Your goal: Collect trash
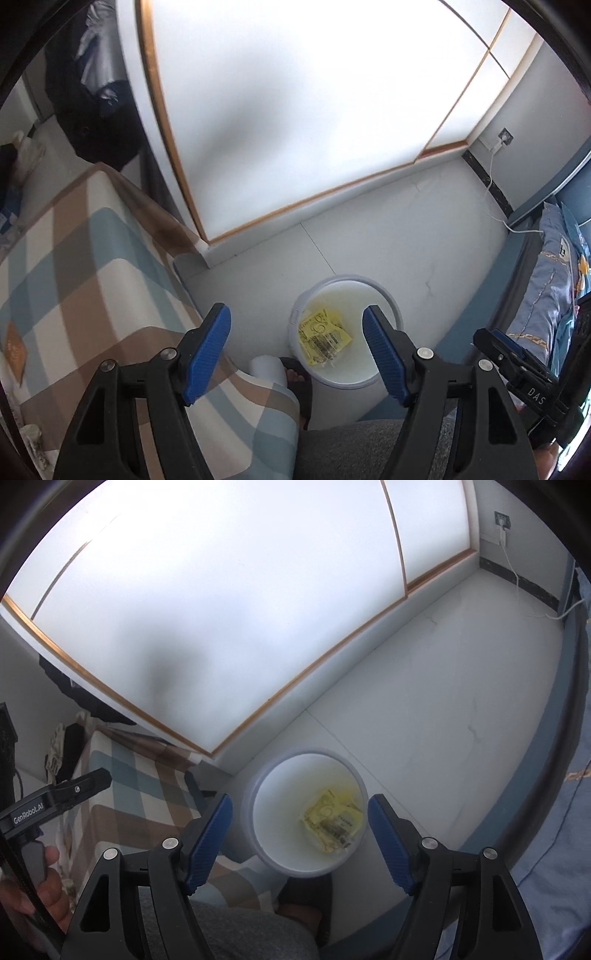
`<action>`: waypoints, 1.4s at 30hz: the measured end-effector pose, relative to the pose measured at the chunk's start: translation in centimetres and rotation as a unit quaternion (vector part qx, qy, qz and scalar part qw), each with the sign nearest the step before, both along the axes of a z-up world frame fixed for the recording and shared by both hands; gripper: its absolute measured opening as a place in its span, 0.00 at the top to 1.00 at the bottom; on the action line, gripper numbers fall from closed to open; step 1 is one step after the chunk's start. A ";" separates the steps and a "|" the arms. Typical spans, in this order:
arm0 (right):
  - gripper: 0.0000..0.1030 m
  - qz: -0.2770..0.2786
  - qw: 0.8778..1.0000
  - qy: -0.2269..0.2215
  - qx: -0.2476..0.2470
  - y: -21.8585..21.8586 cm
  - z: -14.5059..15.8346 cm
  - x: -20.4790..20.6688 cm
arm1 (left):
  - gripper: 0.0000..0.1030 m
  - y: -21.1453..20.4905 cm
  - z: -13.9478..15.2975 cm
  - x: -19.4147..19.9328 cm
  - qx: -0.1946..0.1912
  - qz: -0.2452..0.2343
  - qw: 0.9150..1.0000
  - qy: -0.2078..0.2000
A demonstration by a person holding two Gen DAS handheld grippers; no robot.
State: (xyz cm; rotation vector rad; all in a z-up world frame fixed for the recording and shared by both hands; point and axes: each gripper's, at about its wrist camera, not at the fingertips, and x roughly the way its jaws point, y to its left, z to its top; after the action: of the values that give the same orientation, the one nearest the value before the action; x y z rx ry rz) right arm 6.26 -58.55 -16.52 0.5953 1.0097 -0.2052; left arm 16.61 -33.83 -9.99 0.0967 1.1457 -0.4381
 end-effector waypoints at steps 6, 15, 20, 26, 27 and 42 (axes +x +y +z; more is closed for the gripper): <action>0.26 0.016 0.998 -0.055 -0.024 2.9 4.4 -0.2 | 0.31 4.3 4.1 -1.6 -0.024 0.038 0.997 -0.062; 0.26 0.068 0.988 -0.134 -0.044 9.1 10.5 -0.9 | 0.31 11.2 8.0 -4.3 -0.051 0.098 0.986 -0.124; 0.26 0.107 0.979 -0.172 -0.037 13.3 12.7 -1.3 | 0.31 15.7 9.7 -5.6 -0.064 0.128 0.978 -0.150; 0.26 0.174 0.964 -0.195 -0.040 19.1 14.1 -1.5 | 0.31 20.7 11.2 -8.0 -0.072 0.158 0.963 -0.207; 0.26 0.185 0.961 -0.200 -0.041 20.0 14.2 -1.5 | 0.31 21.4 11.3 -8.4 -0.066 0.163 0.960 -0.216; 0.27 0.355 0.911 -0.205 -0.029 34.3 12.5 -3.0 | 0.31 34.9 6.0 -9.9 -0.035 0.252 0.944 -0.210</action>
State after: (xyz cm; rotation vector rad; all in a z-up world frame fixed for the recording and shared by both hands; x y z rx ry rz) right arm 3.27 -24.23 -3.98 0.1716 0.7475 0.5187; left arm 6.67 1.06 -3.94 -0.1605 0.6953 0.0057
